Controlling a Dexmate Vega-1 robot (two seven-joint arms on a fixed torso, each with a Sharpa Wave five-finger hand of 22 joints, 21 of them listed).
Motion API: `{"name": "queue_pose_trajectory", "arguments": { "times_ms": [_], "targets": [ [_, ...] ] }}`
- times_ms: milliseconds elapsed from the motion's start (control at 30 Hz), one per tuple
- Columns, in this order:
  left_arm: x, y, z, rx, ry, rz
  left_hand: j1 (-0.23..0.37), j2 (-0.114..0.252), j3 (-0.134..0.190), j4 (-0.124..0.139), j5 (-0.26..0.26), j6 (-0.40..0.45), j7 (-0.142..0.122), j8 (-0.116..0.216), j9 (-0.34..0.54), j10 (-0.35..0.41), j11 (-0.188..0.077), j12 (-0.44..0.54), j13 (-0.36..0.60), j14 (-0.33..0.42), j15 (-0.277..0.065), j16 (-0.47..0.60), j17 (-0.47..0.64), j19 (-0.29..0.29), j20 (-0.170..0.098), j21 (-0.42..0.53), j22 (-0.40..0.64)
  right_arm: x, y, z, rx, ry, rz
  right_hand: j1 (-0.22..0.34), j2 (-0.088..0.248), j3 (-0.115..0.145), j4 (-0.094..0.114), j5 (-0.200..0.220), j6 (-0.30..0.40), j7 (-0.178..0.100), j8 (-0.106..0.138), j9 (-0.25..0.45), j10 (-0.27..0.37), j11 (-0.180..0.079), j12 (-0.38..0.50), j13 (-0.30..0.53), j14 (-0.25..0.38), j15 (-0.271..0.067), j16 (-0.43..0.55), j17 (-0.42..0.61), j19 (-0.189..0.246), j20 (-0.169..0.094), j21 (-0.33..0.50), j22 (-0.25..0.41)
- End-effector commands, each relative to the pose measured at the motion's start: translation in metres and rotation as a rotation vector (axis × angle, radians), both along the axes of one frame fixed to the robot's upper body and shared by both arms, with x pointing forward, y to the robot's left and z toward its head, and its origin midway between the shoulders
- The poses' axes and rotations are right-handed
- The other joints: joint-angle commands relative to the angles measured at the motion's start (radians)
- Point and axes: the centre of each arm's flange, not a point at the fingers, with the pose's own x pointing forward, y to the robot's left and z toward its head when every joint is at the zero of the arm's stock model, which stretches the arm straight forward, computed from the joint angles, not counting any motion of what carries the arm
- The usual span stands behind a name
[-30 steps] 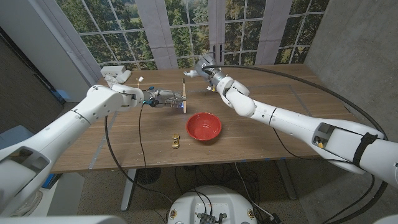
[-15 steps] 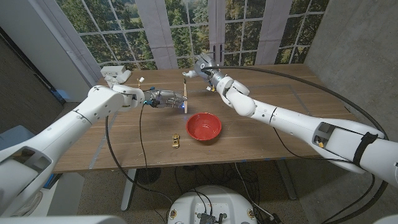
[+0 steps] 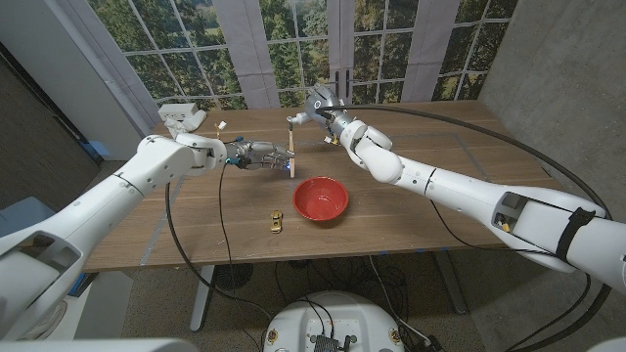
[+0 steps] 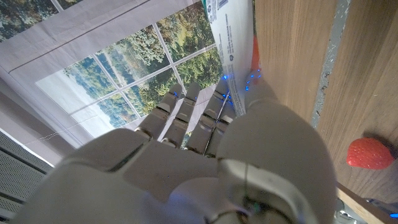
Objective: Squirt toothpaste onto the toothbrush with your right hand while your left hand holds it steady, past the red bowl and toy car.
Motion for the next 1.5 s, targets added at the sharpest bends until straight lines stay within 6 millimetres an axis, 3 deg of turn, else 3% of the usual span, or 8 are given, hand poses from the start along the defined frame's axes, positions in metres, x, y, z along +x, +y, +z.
{"name": "queue_pose_trajectory", "arguments": {
  "times_ms": [33, 400, 700, 900, 1133, 1500],
  "targets": [
    [-0.001, 0.001, -0.001, -0.007, -0.001, -0.005, 0.114, 0.105, 0.010, 0.000, 0.004, 0.007, 0.004, 0.007, 0.005, 0.069, -0.061, 0.007, 0.002, 0.009, -0.130, -0.001, 0.004, 0.005, -0.001, 0.005, 0.003, 0.003, 0.001, -0.002, -0.004, -0.016, 0.011, 0.004, 0.019, 0.015, -0.003, 0.008, 0.017, 0.000, 0.015, 0.011, 0.024, -0.001, 0.012, 0.009, 0.022, -0.180, 0.008, 0.006, 0.003, -0.014, 0.007, 0.004],
    [0.000, 0.002, -0.001, -0.010, 0.004, -0.007, 0.113, 0.106, 0.010, 0.000, 0.004, 0.007, 0.005, 0.005, 0.006, 0.070, -0.059, 0.005, 0.001, 0.007, -0.129, -0.003, 0.004, 0.005, 0.000, 0.006, 0.004, 0.008, 0.003, -0.002, 0.022, -0.077, 0.026, 0.013, 0.029, 0.029, -0.001, 0.007, 0.014, 0.001, 0.033, 0.027, 0.050, -0.002, 0.031, 0.028, 0.064, -0.181, 0.025, 0.021, 0.008, -0.025, 0.008, 0.004],
    [0.003, 0.002, 0.001, -0.010, 0.005, -0.010, 0.114, 0.106, 0.009, 0.000, 0.005, 0.007, 0.005, 0.004, 0.007, 0.071, -0.061, 0.004, 0.002, 0.008, -0.130, -0.002, 0.006, 0.004, 0.001, 0.006, 0.004, 0.010, 0.000, -0.001, 0.062, -0.121, 0.068, 0.036, 0.026, 0.048, -0.002, 0.013, 0.009, 0.006, 0.065, 0.063, 0.101, -0.003, 0.082, 0.080, 0.158, -0.185, 0.070, 0.063, 0.018, -0.044, 0.011, 0.005],
    [0.005, 0.003, 0.003, -0.011, 0.004, -0.008, 0.115, 0.106, 0.009, 0.000, 0.005, 0.006, 0.004, 0.003, 0.008, 0.069, -0.061, 0.003, 0.003, 0.010, -0.131, -0.002, 0.007, 0.003, 0.000, 0.006, 0.004, 0.010, -0.001, 0.000, 0.056, -0.132, 0.090, 0.045, 0.022, 0.053, -0.003, 0.018, 0.006, 0.006, 0.076, 0.079, 0.106, -0.002, 0.098, 0.105, 0.172, -0.187, 0.070, 0.075, 0.015, -0.054, 0.009, 0.005],
    [0.008, 0.003, 0.004, -0.014, 0.006, -0.012, 0.115, 0.106, 0.009, 0.000, 0.005, 0.007, 0.005, 0.003, 0.009, 0.070, -0.061, 0.003, 0.004, 0.010, -0.130, -0.002, 0.007, 0.003, 0.000, 0.006, 0.004, 0.012, -0.002, -0.001, 0.030, -0.125, 0.111, 0.046, 0.019, 0.052, 0.000, 0.024, 0.007, -0.001, 0.087, 0.096, 0.102, -0.002, 0.111, 0.127, 0.181, -0.189, 0.071, 0.087, 0.010, -0.066, 0.008, 0.005],
    [0.011, 0.003, 0.004, -0.025, 0.008, -0.017, 0.114, 0.106, 0.008, 0.001, 0.005, 0.007, 0.004, 0.001, 0.009, 0.071, -0.061, 0.002, 0.004, 0.009, -0.130, -0.003, 0.007, 0.002, 0.001, 0.007, 0.004, 0.018, 0.002, -0.002, 0.029, -0.120, 0.102, 0.081, 0.002, 0.044, -0.012, 0.037, 0.028, 0.009, 0.117, 0.143, 0.114, -0.002, 0.157, 0.189, 0.224, -0.193, 0.098, 0.151, 0.009, -0.067, 0.008, 0.006]
  ]
}}
